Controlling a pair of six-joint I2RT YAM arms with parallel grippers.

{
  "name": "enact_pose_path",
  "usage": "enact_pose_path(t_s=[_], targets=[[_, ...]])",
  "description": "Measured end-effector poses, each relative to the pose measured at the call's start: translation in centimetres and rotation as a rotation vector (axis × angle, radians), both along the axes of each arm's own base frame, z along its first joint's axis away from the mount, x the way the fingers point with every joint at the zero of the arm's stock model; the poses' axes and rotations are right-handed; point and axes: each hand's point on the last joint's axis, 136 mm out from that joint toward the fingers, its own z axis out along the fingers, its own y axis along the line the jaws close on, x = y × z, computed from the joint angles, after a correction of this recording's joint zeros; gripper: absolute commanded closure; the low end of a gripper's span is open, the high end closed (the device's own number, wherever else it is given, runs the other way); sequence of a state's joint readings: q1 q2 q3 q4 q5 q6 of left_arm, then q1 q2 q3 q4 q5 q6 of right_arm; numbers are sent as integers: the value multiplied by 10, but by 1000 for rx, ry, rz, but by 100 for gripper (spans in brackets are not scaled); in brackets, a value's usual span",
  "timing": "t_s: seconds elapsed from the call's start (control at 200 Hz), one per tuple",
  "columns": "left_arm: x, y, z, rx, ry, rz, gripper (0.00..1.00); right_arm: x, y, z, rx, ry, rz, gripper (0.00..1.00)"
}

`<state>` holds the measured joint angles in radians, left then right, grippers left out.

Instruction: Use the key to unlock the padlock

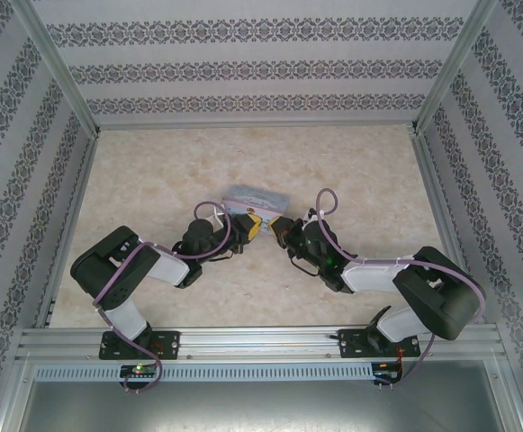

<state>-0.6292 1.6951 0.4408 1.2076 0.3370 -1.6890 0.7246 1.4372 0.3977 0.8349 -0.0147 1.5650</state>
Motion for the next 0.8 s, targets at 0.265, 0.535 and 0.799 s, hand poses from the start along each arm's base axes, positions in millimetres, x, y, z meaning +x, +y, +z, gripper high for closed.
enact_pose_path(t_s=[0.265, 0.535, 0.799], targets=[[1, 1, 0, -2, 1, 5, 100, 4, 3, 2, 2, -2, 0, 100], [4, 3, 0, 0, 0, 26, 100, 7, 6, 2, -3, 3, -2, 100], [4, 4, 0, -7, 8, 31, 100, 7, 7, 1, -8, 2, -16, 100]])
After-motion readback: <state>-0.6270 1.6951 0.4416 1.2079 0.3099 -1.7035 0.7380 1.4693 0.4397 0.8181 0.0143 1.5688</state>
